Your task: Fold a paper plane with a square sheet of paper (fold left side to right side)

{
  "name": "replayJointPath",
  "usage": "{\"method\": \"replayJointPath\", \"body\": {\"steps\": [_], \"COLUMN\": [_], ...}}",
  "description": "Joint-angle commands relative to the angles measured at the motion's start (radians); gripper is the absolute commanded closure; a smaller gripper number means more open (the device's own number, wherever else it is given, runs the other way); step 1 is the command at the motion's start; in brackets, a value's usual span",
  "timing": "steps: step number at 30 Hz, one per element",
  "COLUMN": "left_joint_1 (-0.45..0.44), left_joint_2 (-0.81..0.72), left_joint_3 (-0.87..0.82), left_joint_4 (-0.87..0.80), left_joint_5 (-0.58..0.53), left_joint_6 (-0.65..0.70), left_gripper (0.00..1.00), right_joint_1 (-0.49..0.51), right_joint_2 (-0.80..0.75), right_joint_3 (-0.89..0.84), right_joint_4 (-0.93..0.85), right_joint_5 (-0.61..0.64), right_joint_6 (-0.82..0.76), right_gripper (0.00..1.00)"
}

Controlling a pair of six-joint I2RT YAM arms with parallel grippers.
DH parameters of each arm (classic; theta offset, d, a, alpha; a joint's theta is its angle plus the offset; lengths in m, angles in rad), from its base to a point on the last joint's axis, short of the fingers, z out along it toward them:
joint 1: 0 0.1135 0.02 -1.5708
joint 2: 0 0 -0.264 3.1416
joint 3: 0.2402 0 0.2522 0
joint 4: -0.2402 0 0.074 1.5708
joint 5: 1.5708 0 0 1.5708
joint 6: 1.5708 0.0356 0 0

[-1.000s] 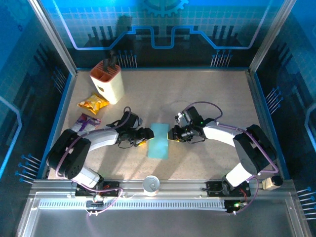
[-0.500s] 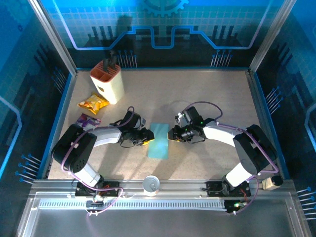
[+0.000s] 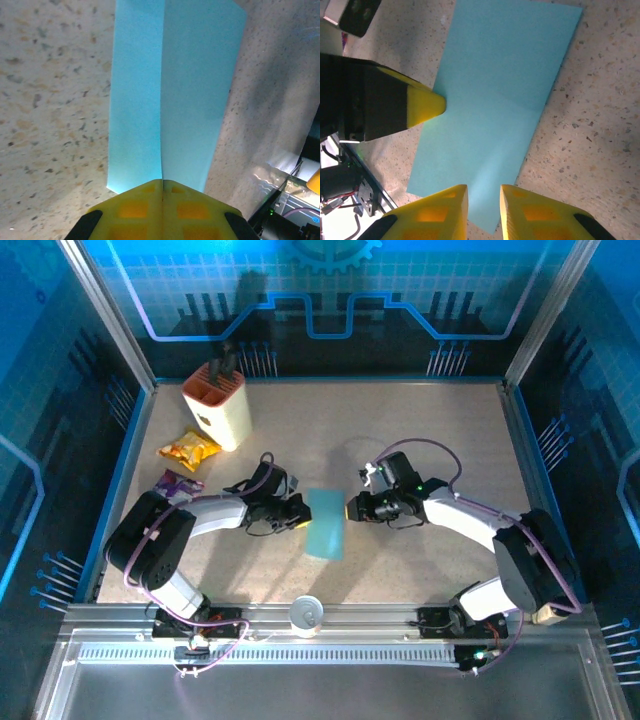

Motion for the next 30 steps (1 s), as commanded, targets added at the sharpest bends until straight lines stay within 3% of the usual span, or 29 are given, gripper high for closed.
{"method": "replayJointPath", "body": {"steps": [1,8,21,30], "left_joint_1": [-0.013,-0.025,-0.026,-0.030], "left_joint_2": [0.010,0.083,0.115,0.110], "left_joint_3": [0.056,0.164,0.219,0.233], "left_joint_4": [-0.005,-0.048,-0.118,-0.145], "left_joint_5": [0.008,0.023,0.045,0.044], "left_joint_6": [-0.014,-0.018,-0.016,-0.021], "left_gripper": [0.96,0.97,0.99,0.99], "right_joint_1": [-0.004,0.094,0.439,0.589], "right_joint_2": [-0.046,-0.094,-0.175,-0.015], "right_joint_3": [-0.004,-0.023,-0.092,0.014], "right_joint_4": [-0.032,-0.053,0.038,0.019], "right_joint_5": [0.007,0.119,0.541,0.752], "right_joint_6": [-0.074,-0.152,-0.311,-0.459], "right_gripper": [0.75,0.69,0.27,0.23]}}
